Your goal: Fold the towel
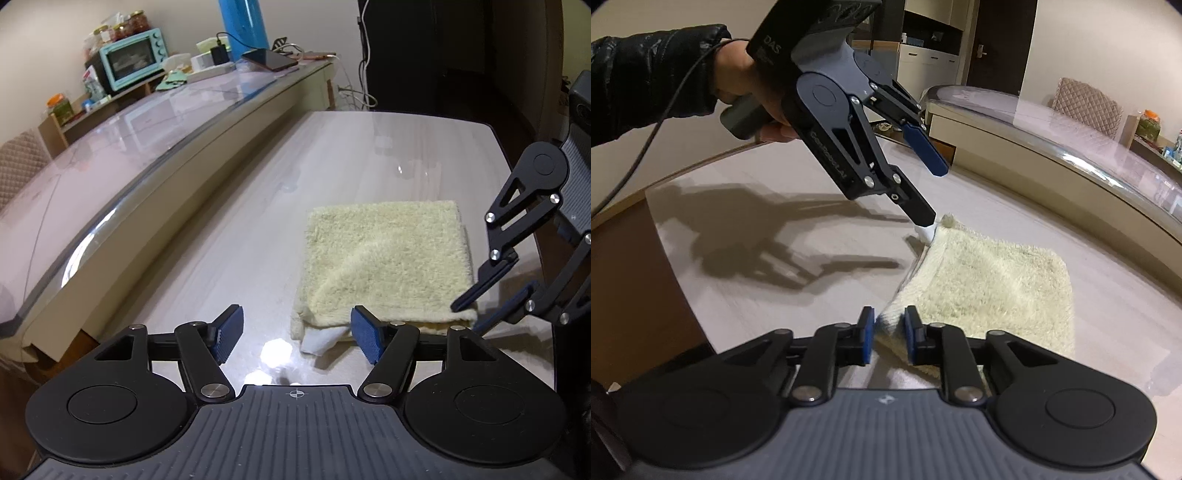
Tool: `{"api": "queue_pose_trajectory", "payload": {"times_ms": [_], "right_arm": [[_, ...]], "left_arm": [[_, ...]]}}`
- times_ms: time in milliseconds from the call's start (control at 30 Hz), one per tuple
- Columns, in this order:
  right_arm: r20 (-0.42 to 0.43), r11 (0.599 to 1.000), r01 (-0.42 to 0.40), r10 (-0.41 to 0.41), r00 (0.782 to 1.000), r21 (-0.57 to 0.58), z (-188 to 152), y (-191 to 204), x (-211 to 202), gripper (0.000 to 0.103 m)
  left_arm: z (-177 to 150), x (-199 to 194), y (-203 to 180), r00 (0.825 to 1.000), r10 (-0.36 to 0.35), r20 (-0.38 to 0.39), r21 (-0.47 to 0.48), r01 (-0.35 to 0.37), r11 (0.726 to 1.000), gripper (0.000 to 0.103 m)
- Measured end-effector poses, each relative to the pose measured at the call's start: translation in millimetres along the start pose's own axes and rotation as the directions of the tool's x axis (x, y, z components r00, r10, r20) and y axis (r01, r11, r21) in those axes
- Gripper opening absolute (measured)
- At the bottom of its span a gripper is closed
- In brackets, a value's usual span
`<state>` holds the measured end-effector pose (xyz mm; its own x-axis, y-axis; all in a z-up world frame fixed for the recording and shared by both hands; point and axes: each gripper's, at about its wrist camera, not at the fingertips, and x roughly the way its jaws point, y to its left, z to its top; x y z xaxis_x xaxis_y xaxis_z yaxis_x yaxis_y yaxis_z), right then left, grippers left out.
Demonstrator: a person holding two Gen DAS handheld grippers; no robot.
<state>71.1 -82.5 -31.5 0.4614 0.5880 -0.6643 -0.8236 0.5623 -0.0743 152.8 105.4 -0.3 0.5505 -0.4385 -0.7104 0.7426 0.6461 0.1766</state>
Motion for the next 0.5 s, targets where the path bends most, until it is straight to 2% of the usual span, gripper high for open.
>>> {"api": "queue_pose_trajectory", "payload": {"times_ms": [67,133,167,200,267,300,367,433,500], "right_arm": [[0.015,1.0,-0.008,0.007,1.0,0.023,1,-3,-7,0.027],[0.026,0.997,-0.019,0.017,1.0,0.069,1,-9,-14,0.039],[0.033,0.993,-0.026,0.023,0.999,0.112,-1,-16,-18,0.052],[0.04,0.987,-0.034,0.028,0.999,0.154,-3,-23,-23,0.059],[0.054,0.967,-0.036,0.023,0.998,0.251,-9,-41,-34,0.065],[0.062,0.958,-0.031,0.014,0.998,0.286,-13,-50,-40,0.073],[0.071,0.942,-0.02,-0.004,0.997,0.334,-19,-61,-50,0.083],[0.082,0.926,-0.014,-0.018,0.996,0.378,-26,-72,-60,0.09],[0.091,0.902,-0.024,-0.017,0.996,0.431,-32,-83,-68,0.101]], "left_arm": [[0,-1,-2,1.0,0.003,-0.004,-0.036,-0.004,0.999,0.075],[0,-5,-2,1.0,0.02,-0.004,-0.123,-0.02,0.992,0.08],[0,-8,-3,0.999,0.033,-0.009,-0.178,-0.035,0.983,0.084],[-1,-9,-4,0.999,0.042,-0.014,-0.205,-0.044,0.978,0.091],[-3,-15,-11,0.996,0.087,-0.022,-0.293,-0.09,0.952,0.094],[-4,-18,-14,0.994,0.105,-0.021,-0.327,-0.106,0.939,0.094],[-6,-26,-26,0.988,0.153,-0.034,-0.408,-0.153,0.9,0.097],[-9,-34,-37,0.982,0.186,-0.03,-0.476,-0.178,0.861,0.102],[-11,-40,-49,0.977,0.209,-0.039,-0.524,-0.198,0.829,0.103]]}}
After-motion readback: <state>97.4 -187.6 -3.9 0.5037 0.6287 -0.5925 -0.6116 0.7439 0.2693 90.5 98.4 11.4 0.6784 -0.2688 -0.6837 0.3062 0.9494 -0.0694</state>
